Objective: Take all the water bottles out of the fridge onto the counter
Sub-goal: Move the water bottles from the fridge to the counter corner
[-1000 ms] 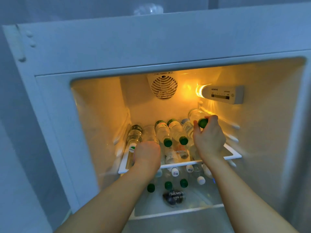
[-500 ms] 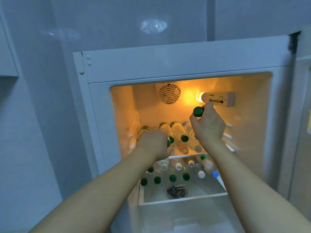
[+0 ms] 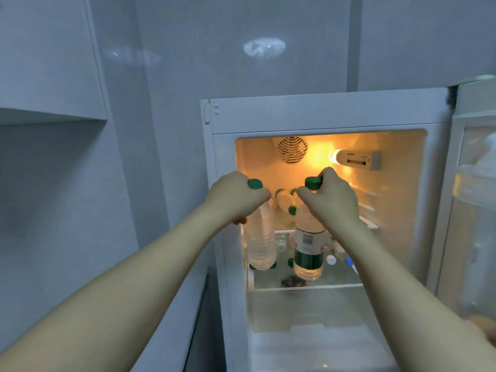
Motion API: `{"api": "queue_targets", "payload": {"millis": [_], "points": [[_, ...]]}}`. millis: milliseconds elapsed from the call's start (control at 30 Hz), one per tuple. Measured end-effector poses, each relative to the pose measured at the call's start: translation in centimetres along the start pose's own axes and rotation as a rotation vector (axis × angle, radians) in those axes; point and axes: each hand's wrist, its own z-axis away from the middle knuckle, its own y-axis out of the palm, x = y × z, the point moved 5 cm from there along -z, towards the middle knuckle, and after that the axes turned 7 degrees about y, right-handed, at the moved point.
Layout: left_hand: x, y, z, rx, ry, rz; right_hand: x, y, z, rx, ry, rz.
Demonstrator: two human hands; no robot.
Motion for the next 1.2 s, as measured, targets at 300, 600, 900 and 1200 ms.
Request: {"api": "queue_targets", "payload": {"millis": [300, 600, 900, 1200], "points": [[8.4, -4.4, 12.1, 0.047, -0.241, -0.161, 5.9, 4.1, 11.3, 0.419, -0.113, -0.017], [18.3, -7.0, 26.3, -0.114, -0.546, -0.356, 11.0, 12.5, 22.6, 0.750, -0.233, -0.090], [22.8, -6.4, 40.5, -0.284, -0.976, -0.351, 14.8, 20.5, 33.2, 1.159, -0.394, -0.249], [20.2, -4.4, 53.5, -0.391, -1.319, -0.420, 16.1, 22.8, 46.2, 1.564, -0.524, -0.325]]}}
